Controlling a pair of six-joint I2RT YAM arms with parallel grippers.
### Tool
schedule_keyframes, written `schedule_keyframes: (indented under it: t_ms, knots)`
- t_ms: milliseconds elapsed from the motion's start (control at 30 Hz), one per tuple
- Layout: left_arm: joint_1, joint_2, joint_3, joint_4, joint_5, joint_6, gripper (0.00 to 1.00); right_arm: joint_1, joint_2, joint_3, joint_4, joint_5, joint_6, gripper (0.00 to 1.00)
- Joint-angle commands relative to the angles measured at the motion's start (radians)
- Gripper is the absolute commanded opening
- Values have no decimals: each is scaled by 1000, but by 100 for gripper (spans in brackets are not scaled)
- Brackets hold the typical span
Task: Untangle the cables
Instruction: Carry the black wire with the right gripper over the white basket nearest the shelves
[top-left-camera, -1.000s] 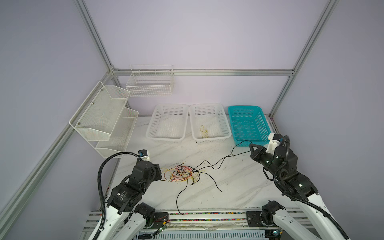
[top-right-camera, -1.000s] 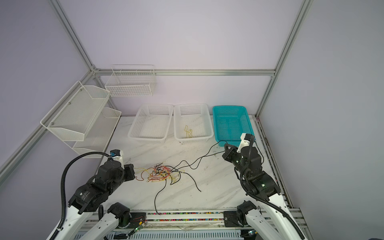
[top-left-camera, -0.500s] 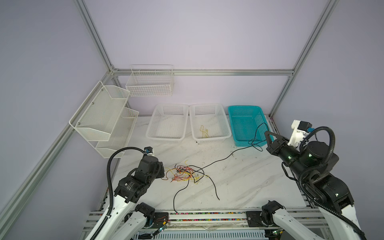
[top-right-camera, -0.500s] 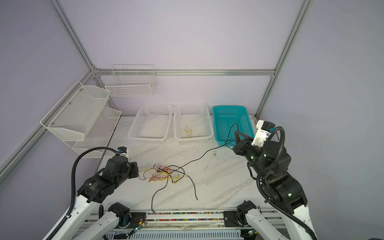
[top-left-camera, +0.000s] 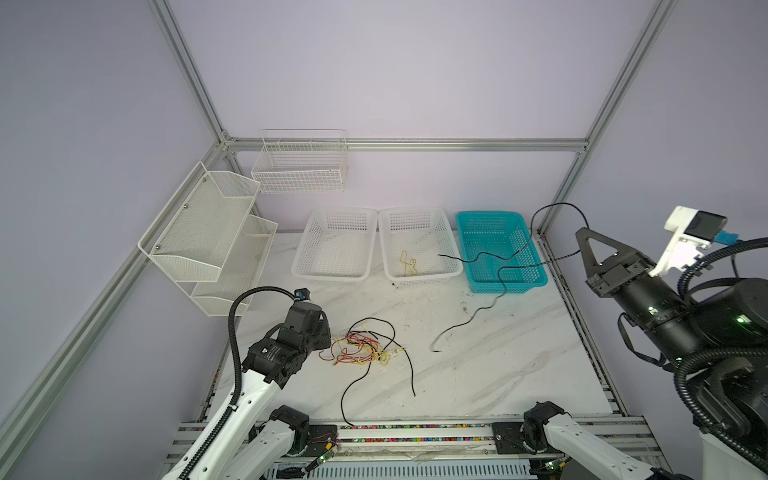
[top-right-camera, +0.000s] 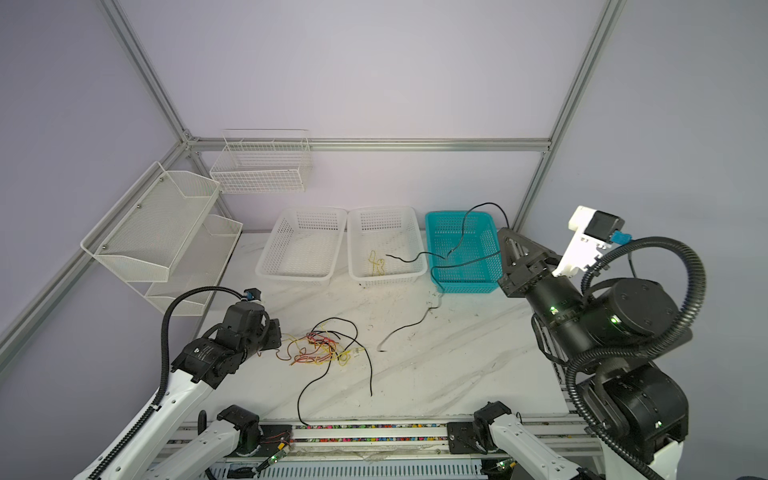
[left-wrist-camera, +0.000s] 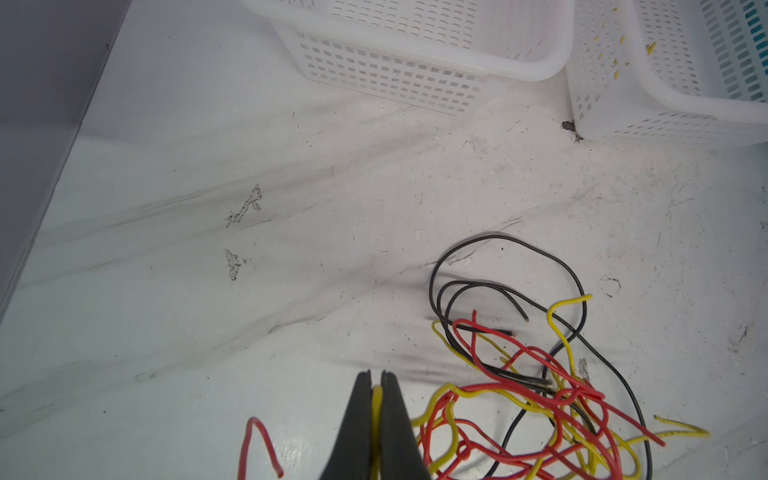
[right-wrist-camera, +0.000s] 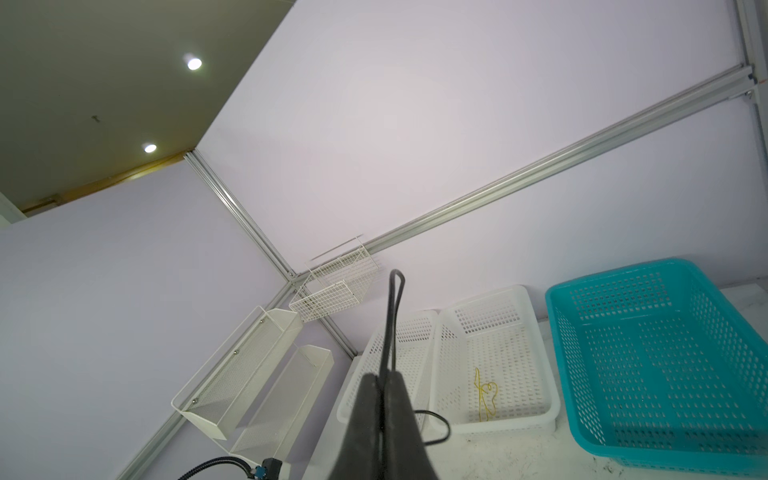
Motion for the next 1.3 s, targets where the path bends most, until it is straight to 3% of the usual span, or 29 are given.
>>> schedule_keyframes:
  t_ms: [0,233,533,667,833,1267]
  knots:
    - [11,6,44,13,0,23,0,19,17,43,-30,-6,0,0]
    - [13,-17,38,31,33,23,0,22,3,-181,30,-208,-16,0]
    - [13,-9,59,77,133,131,0,21,-37,-457,178,-305,2,0]
    - [12,-47,-4,131,157,150,0,21,-11,-549,256,-371,-1,0]
    - [13,-77,-20,136,112,143,0,21,29,-577,332,-403,7,0]
    - [10,-64,-49,155,138,139,0,23,150,-491,434,-464,34,0]
